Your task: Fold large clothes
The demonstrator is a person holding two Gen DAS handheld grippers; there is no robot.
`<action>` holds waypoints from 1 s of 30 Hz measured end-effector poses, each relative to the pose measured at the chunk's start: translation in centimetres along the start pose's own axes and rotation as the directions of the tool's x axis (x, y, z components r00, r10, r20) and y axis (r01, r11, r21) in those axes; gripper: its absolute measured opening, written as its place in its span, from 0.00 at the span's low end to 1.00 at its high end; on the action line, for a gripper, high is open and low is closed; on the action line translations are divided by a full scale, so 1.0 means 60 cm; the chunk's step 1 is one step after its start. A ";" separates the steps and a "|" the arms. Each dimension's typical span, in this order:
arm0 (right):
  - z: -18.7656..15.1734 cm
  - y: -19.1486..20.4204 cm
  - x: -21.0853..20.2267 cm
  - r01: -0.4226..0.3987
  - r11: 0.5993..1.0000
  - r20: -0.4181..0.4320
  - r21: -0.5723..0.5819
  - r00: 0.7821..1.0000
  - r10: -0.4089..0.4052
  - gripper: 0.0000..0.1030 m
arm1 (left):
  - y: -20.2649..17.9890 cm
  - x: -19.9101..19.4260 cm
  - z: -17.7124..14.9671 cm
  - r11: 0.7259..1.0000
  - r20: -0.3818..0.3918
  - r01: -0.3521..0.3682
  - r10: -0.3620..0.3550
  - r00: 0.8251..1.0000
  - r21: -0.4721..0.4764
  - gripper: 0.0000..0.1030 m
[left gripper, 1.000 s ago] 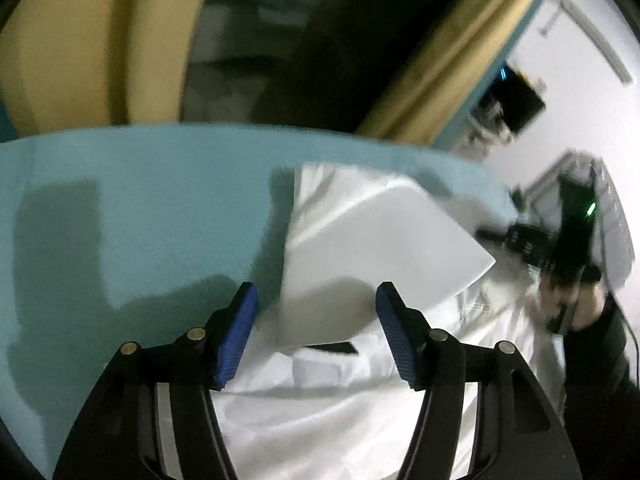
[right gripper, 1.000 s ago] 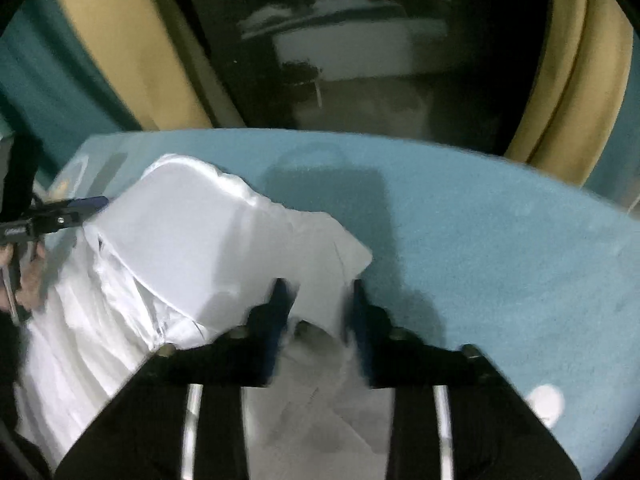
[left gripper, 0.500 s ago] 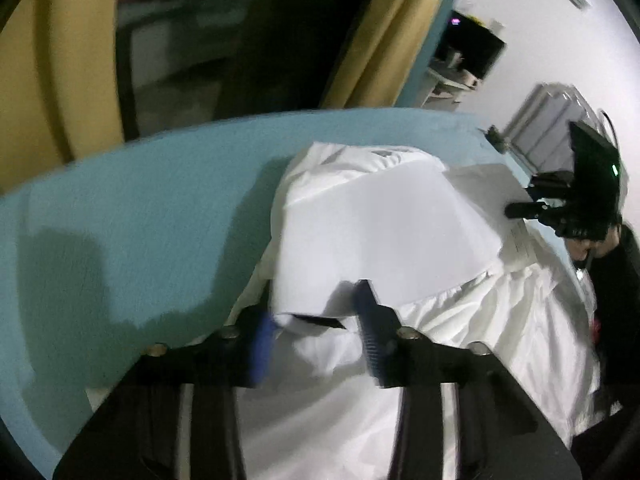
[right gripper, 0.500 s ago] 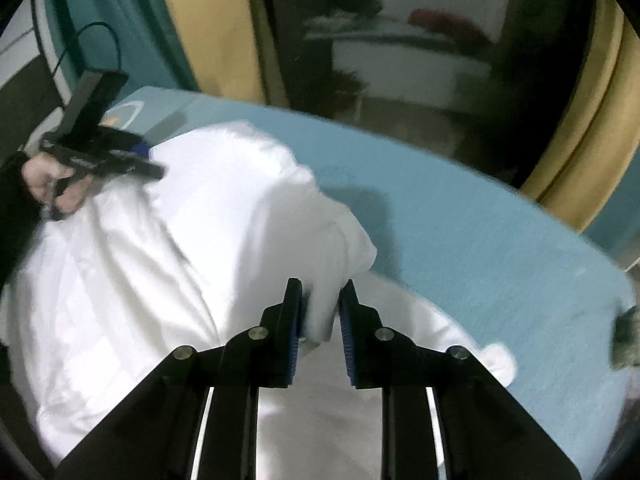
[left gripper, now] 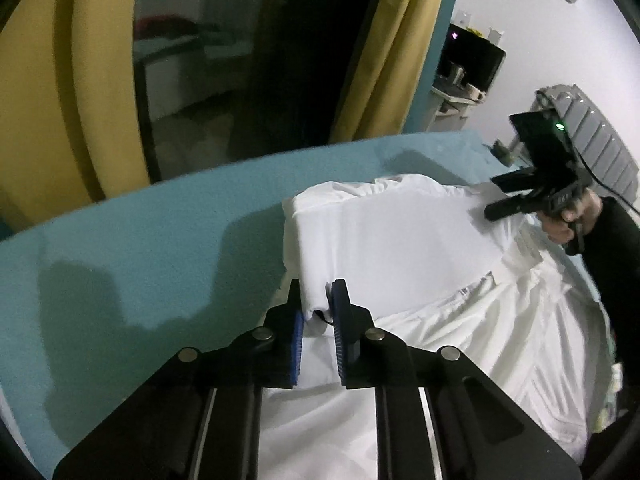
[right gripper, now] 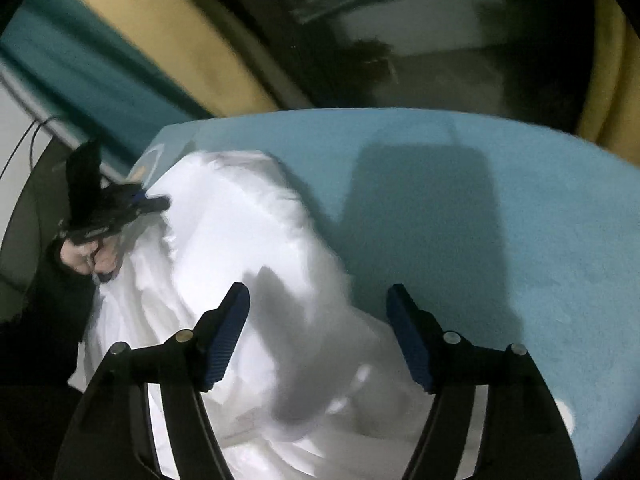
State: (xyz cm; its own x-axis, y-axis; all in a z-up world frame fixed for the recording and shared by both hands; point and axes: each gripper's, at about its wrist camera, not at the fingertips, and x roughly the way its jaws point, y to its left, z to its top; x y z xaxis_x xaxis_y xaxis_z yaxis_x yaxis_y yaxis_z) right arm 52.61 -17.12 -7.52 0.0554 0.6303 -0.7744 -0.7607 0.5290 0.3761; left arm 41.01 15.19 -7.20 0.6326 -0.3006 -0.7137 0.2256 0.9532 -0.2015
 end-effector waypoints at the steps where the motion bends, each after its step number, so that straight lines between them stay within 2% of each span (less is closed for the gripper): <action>1: 0.004 0.018 0.002 0.096 0.995 0.008 -0.040 0.995 -0.096 0.23 | -0.008 -0.002 0.005 1.000 0.014 -0.018 0.018 1.000 0.016 0.14; 3: 0.016 0.041 -0.004 0.228 0.971 0.046 -0.068 0.973 -0.225 0.20 | -0.020 -0.005 0.012 0.997 0.051 -0.053 0.050 0.997 0.053 0.14; 4: 0.021 0.065 -0.013 0.327 0.937 0.106 -0.126 0.943 -0.315 0.18 | -0.028 -0.005 0.017 0.994 0.075 -0.079 0.074 0.994 0.075 0.14; 5: 0.022 0.084 -0.022 0.394 0.903 0.158 -0.174 0.916 -0.369 0.17 | -0.038 -0.004 0.021 0.986 0.096 -0.123 0.113 0.989 0.110 0.14; 6: 0.024 0.103 -0.025 0.445 0.871 0.206 -0.207 0.890 -0.406 0.17 | -0.047 0.000 0.022 0.975 0.112 -0.168 0.153 0.982 0.148 0.14; 8: 0.020 0.135 -0.021 0.546 0.798 0.278 -0.256 0.832 -0.480 0.17 | -0.055 0.004 0.022 0.968 0.122 -0.190 0.171 0.978 0.166 0.14; 9: 0.012 0.149 -0.012 0.600 0.744 0.306 -0.294 0.797 -0.521 0.17 | -0.059 0.006 0.016 0.966 0.125 -0.194 0.174 0.977 0.171 0.14; 11: -0.009 0.169 0.009 0.655 0.669 0.345 -0.351 0.755 -0.558 0.17 | -0.063 0.003 0.004 0.958 0.131 -0.213 0.190 0.973 0.194 0.14; 12: -0.020 0.175 0.015 0.666 0.648 0.359 -0.369 0.746 -0.561 0.17 | -0.066 0.001 -0.004 0.952 0.135 -0.224 0.199 0.971 0.207 0.14; 15: -0.048 0.176 0.020 0.666 0.647 0.368 -0.370 0.745 -0.556 0.17 | -0.068 -0.014 -0.028 0.951 0.140 -0.218 0.191 0.972 0.219 0.14; 18: -0.070 0.177 0.011 0.622 0.693 0.340 -0.366 0.782 -0.522 0.19 | -0.070 -0.037 -0.044 0.951 0.156 -0.207 0.173 0.972 0.231 0.14; 21: -0.080 0.186 -0.007 0.597 0.721 0.341 -0.352 0.799 -0.496 0.19 | -0.081 -0.057 -0.056 0.951 0.188 -0.191 0.147 0.971 0.243 0.14; 25: -0.100 0.204 -0.028 0.575 0.735 0.341 -0.358 0.814 -0.471 0.21 | -0.090 -0.075 -0.076 0.948 0.219 -0.188 0.133 0.967 0.255 0.14; 30: -0.133 0.227 -0.045 0.535 0.760 0.323 -0.368 0.840 -0.436 0.21 | -0.104 -0.097 -0.097 0.953 0.225 -0.164 0.106 0.968 0.256 0.14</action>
State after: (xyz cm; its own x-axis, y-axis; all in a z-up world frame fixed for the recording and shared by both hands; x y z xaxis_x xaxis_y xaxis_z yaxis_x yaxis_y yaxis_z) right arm 36.95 -16.17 -4.40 0.5866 0.4826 -0.6504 -0.7866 0.5308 -0.3155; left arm 31.61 11.16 -5.71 0.8035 -0.1973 -0.5616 0.3005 0.9489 0.0966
